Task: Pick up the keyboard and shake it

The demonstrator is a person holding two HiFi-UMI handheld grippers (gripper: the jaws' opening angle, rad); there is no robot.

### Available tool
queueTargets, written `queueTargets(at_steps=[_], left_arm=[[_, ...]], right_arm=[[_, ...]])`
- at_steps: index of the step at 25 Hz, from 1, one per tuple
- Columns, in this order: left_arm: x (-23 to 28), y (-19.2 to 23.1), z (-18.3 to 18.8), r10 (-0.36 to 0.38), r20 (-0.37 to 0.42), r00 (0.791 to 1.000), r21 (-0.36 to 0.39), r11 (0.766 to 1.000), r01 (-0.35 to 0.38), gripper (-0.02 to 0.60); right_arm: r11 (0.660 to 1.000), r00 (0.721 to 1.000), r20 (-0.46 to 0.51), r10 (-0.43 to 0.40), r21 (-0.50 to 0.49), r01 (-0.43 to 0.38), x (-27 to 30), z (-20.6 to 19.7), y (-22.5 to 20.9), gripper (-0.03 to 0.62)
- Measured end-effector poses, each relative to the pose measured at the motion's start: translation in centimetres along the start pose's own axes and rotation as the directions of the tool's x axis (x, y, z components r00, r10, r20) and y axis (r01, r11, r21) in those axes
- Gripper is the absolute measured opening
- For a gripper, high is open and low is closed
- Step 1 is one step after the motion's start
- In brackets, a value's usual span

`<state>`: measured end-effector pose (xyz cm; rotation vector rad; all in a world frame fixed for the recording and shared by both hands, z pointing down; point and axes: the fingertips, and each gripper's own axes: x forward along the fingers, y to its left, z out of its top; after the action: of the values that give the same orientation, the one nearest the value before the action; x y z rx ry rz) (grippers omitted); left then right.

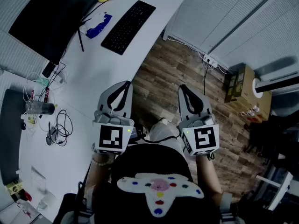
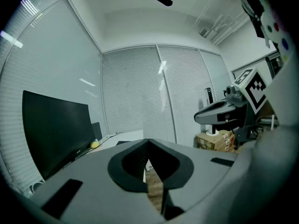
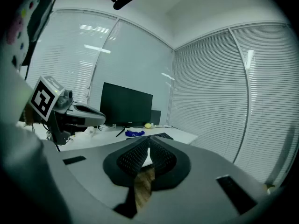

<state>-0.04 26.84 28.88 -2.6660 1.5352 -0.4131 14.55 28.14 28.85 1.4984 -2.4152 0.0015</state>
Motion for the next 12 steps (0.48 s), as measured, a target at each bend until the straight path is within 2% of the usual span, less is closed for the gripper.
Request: queueTargets(at_steps=[12], left_arm=[[0.9,-0.8,0.0,0.001,-0.02,1.0,0.0,1.0,-0.001,0.017]], right_arm=[[1.0,1.0,-0.002,0.008,0.011,-0.008,0.0,-0.5,-1.1,0.041]])
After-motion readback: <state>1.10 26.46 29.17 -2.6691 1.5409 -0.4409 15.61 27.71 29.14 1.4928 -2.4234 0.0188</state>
